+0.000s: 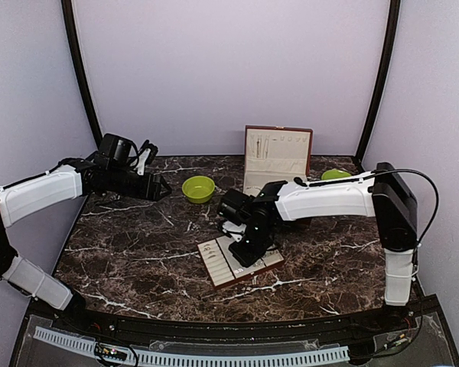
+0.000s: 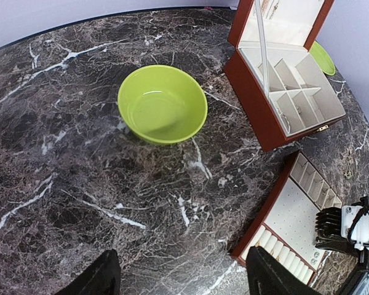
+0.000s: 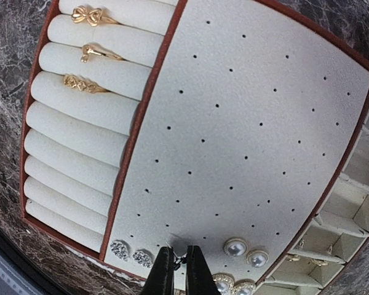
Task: Organize the mixed jewelry
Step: Place the earring in the earring holder.
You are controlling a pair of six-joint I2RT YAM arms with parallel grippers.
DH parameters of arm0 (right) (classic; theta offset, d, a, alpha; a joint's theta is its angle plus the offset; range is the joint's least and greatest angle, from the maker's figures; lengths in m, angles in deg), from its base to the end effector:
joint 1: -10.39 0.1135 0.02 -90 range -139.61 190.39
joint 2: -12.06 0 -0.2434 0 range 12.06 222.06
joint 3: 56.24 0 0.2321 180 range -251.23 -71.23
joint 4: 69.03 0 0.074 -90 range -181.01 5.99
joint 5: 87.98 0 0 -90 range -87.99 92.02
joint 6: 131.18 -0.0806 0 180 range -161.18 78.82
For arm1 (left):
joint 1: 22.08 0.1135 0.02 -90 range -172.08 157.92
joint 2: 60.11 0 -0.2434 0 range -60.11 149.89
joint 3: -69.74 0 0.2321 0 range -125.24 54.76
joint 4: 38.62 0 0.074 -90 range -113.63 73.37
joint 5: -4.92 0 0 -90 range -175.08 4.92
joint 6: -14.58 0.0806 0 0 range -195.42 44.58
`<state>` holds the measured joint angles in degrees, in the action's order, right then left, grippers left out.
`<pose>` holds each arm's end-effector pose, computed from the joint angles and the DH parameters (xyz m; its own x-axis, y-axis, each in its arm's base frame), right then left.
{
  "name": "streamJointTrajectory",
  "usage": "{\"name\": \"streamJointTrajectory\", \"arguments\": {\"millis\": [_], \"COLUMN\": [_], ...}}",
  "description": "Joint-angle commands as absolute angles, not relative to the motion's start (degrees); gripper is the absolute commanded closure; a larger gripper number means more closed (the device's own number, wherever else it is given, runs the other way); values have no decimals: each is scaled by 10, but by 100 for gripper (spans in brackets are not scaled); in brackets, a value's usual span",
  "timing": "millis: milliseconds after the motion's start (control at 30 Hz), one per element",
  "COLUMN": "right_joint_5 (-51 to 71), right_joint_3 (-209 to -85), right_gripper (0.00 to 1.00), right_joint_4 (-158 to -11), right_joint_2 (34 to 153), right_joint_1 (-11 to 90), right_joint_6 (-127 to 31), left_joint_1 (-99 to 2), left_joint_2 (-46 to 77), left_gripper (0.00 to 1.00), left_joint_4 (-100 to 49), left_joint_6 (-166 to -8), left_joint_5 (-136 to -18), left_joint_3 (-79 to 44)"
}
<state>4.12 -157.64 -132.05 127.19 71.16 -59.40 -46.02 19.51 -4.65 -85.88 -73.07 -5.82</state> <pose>0.1851 0.3368 0.1283 -0.7254 -0.6566 -0.2066 -0.6836 0.7222 0.1055 0.2930 -0.1484 0.2423 -0.6530 0.0956 -0.7513 0.4354 0.8591 -0.2691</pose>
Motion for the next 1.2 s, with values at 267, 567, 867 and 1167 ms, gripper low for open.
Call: {"name": "streamJointTrajectory", "arguments": {"millis": [267, 567, 867, 1167], "right_joint_5": [34, 46, 41, 39], "right_joint_3": [-1611, -1621, -1629, -1632], "right_gripper": [95, 95, 95, 95], "right_joint_4": [-1350, -1353, -1358, -1362], "right_joint_2": [1294, 1301, 1311, 1318], "right_joint_1": [716, 716, 716, 716], "right_joint_6": [-574, -564, -562, -559], "left_joint_1": [-461, -461, -461, -461], "left_joint_2": [182, 182, 183, 182], "left_gripper": [27, 27, 27, 27], "left_joint_4": [-52, -51, -50, -49], "left_joint_6": [-850, -850, -851, -850], "left_joint_5": [-735, -733, -732, -731], "left_joint_3": [-50, -50, -50, -50]}}
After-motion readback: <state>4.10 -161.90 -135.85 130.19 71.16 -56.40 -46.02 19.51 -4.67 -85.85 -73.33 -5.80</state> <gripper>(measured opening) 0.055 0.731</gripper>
